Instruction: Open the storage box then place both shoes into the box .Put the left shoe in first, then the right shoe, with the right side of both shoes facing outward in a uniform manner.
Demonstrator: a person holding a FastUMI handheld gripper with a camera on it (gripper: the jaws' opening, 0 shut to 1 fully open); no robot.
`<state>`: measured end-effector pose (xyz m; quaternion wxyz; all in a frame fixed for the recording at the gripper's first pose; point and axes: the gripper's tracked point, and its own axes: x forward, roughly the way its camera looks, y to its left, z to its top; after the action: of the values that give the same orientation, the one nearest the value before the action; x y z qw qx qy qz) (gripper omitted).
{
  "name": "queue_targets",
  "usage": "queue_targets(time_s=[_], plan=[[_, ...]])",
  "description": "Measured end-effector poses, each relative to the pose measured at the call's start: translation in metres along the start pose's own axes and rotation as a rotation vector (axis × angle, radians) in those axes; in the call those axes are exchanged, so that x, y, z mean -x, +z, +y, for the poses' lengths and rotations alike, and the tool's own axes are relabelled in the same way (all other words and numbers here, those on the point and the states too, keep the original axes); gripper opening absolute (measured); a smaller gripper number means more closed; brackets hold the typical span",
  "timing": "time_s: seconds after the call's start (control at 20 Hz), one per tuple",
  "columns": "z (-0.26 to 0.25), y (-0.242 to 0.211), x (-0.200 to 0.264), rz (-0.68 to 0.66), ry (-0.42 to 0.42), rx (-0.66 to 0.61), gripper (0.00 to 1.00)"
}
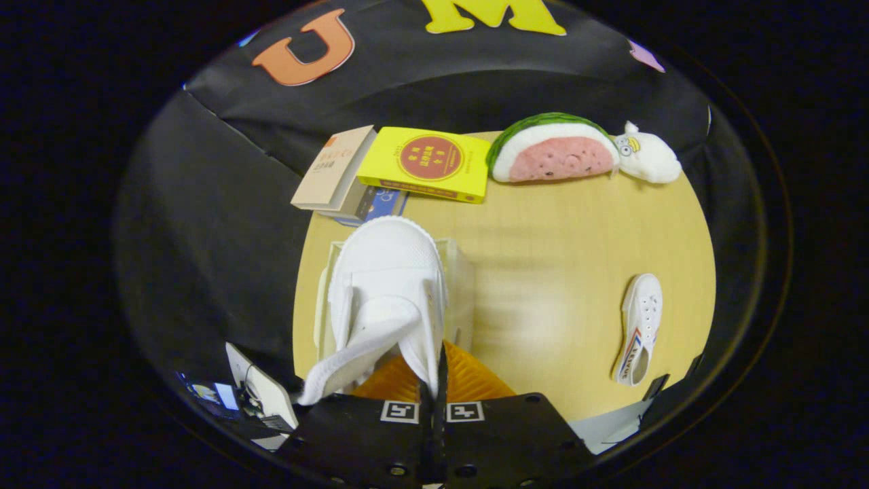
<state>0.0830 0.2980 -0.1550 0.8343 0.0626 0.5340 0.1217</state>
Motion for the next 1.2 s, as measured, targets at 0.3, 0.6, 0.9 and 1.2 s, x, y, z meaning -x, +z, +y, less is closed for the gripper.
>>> queue_targets(time_s=[0.3,0.6,0.9,1.2], plan=[[0.046,-0.004,-0.062,-0.008,-0.013,-0.056,0.00],[0.052,-0.027,-0.110,-0.021,-0.083,-0.093,0.00],[0.054,-0.037,-0.161,0.049,-0.128,-0.184,0.00],[0.058,-0.038,-0.197,0.075,-0.172,-0.160,0.01]])
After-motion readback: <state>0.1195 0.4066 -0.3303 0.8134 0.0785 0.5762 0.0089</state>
